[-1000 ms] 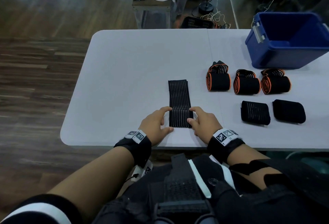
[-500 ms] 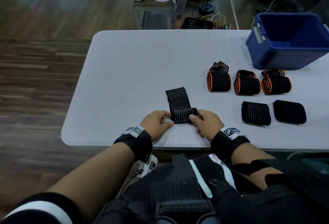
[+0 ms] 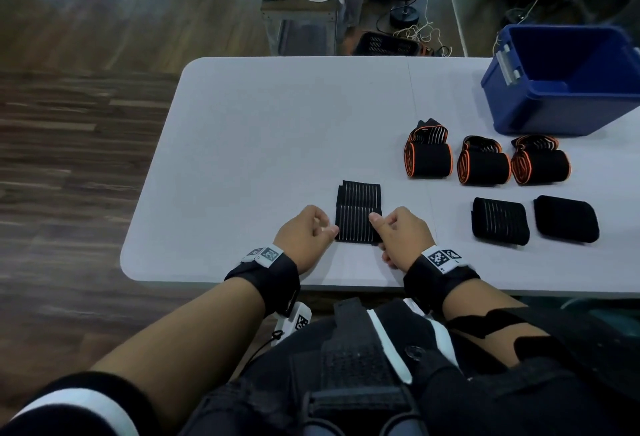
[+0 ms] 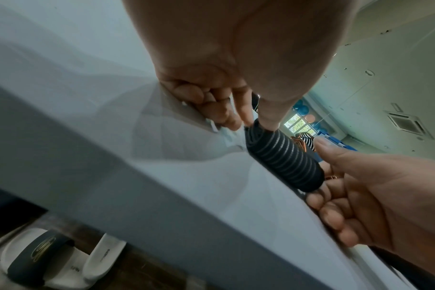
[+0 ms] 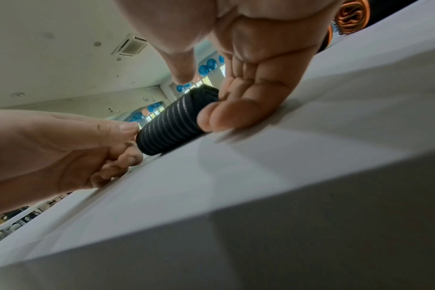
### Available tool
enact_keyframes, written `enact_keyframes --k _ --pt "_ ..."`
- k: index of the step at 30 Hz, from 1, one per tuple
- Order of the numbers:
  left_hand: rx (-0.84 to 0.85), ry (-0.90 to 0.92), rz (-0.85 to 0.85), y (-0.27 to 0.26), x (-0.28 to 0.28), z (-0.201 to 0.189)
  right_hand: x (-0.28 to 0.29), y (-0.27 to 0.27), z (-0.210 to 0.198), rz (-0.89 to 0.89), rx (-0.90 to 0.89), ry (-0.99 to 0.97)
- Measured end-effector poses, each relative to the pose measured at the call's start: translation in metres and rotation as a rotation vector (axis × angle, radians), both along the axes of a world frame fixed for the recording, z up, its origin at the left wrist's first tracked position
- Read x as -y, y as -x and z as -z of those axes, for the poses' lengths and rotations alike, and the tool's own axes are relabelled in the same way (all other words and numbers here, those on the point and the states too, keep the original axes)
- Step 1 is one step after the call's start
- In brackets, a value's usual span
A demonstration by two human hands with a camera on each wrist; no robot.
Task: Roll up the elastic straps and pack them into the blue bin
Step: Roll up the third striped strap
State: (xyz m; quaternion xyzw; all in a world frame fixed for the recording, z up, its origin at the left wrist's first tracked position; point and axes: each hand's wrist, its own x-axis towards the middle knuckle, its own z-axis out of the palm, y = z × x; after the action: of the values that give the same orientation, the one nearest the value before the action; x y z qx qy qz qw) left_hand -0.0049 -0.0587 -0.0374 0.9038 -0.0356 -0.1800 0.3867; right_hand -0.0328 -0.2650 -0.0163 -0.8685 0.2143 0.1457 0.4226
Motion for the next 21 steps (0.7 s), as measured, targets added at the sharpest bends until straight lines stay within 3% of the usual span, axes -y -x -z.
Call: enact_keyframes --k 2,10,21 --pt "0.031 0.065 -0.017 0.002 -0.002 -0.003 0.001 0.000 0.000 -0.014 0.023 0.065" --pt "0.075 -0.017 0.043 -0.006 0.011 -0.013 -0.005 -0.013 -0.007 -0.101 0.030 0.117" --pt "0.087 -0.105 0.074 -0.009 0.006 -0.023 -0.006 -0.028 -0.007 0.119 0.043 -0.183"
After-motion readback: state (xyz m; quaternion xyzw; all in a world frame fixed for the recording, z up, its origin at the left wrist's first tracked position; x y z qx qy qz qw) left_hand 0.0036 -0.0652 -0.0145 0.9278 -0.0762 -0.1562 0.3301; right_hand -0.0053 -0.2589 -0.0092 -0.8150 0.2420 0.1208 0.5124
